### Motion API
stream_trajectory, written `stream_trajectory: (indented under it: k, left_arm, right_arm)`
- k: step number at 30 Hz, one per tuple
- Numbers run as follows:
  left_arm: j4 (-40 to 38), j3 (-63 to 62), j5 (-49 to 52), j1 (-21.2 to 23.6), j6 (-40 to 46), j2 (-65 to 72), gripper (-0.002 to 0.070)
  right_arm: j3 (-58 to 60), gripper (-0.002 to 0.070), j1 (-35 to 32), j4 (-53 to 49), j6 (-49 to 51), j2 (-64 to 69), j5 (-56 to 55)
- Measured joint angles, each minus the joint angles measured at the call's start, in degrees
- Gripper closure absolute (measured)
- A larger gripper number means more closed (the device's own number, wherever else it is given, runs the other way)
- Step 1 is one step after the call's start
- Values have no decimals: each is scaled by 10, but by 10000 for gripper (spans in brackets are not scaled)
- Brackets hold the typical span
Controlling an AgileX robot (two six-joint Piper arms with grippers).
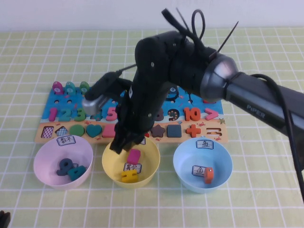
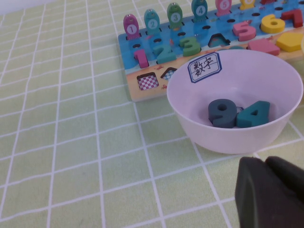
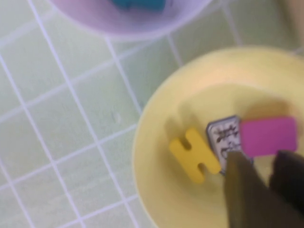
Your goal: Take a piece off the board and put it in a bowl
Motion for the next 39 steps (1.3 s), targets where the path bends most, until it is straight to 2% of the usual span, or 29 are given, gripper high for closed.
stream_trajectory:
  k: [3,6,12,21,25,31,39]
  left_arm:
    - [0,0,0,0,0,0,679]
    - [0,0,0,0,0,0,679]
    - [0,0,0,0,0,0,679]
    - [0,0,0,0,0,0,679]
    - [0,0,0,0,0,0,679]
    - [0,0,0,0,0,0,679]
    - [0,0,0,0,0,0,679]
  right_arm:
    - [-13,657,0,0,6,-15,5]
    - [-12,681,-2,-2,7,-47,8]
    - [85,691,-28,-4,18,-146,-24]
    - [388,691,-33,-8,44,-405,-248]
    - [486,691,-33,-11,47,-529,-318]
    - [585,692,-33,-17,48,-669,-386]
    - [659,692,-33,-27,48,-775,-396]
